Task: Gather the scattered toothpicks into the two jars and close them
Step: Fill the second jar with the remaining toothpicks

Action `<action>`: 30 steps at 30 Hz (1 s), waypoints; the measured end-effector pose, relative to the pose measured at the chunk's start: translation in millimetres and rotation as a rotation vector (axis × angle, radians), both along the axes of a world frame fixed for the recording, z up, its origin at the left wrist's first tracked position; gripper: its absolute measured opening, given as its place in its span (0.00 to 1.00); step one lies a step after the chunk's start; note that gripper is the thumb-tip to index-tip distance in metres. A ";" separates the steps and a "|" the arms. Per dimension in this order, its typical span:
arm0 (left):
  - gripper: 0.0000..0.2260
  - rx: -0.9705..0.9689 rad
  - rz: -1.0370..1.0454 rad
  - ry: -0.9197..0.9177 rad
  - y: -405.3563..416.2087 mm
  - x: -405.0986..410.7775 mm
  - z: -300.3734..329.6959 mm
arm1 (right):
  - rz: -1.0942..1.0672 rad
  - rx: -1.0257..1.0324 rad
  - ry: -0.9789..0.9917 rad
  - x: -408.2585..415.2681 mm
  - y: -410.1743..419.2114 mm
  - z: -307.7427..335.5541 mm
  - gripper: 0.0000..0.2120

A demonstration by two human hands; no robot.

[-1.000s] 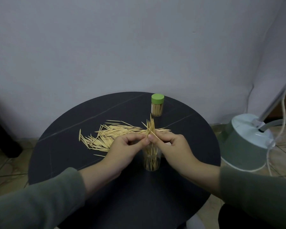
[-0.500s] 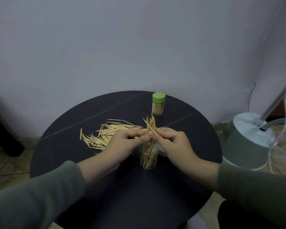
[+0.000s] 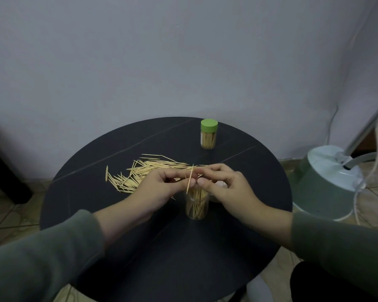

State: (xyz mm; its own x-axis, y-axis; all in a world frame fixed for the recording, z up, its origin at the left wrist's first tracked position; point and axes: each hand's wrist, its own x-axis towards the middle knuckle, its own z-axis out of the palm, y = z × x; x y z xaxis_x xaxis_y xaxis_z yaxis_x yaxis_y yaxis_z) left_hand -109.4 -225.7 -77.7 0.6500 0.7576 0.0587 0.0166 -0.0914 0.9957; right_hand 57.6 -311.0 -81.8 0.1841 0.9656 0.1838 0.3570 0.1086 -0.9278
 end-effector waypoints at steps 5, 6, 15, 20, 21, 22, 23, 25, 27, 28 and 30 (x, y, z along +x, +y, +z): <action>0.11 0.026 0.005 0.020 0.4 -1.2 5.8 | 0.106 -0.016 -0.204 9.4 -0.9 -3.2 0.36; 0.12 0.024 -0.003 0.015 1.4 -1.9 6.6 | 0.122 -0.033 -0.264 10.5 -0.4 -3.6 0.39; 0.09 0.162 0.003 0.106 4.7 -4.7 9.9 | 0.079 -0.112 -0.442 13.8 4.8 -4.8 0.41; 0.09 0.991 0.015 0.292 16.0 -15.8 7.1 | 0.071 -0.095 -0.463 12.1 6.5 -1.2 0.27; 0.11 1.135 -0.031 0.330 15.5 -17.6 11.3 | 0.074 -0.094 -0.462 12.1 7.0 -0.9 0.29; 0.13 1.248 -0.074 0.380 16.8 -19.4 13.7 | 0.072 -0.097 -0.461 12.6 7.6 -1.2 0.33; 0.14 1.330 -0.113 0.422 18.2 -21.1 16.3 | 0.067 -0.106 -0.462 13.5 8.9 -1.9 0.36; 0.15 1.408 -0.158 0.452 20.8 -24.0 20.5 | 0.071 -0.126 -0.471 14.8 9.8 -3.2 0.41; 0.16 1.448 -0.192 0.441 22.1 -24.6 21.0 | 0.083 -0.114 -0.473 15.4 9.6 -4.2 0.41; 0.16 1.471 -0.215 0.446 22.4 -24.0 20.2 | 0.084 -0.105 -0.477 15.3 9.4 -3.8 0.39; 0.16 1.481 -0.243 0.450 23.2 -21.9 17.3 | 0.089 -0.104 -0.527 16.3 8.8 -0.5 0.38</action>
State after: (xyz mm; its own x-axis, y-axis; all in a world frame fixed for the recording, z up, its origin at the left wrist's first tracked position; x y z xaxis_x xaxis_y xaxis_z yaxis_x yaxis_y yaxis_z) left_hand -131.4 -202.4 -60.4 0.9117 0.0820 0.4027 0.1166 -0.9912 -0.0621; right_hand 74.0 -302.1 -82.3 0.0095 0.9912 0.1322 0.7704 0.0770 -0.6329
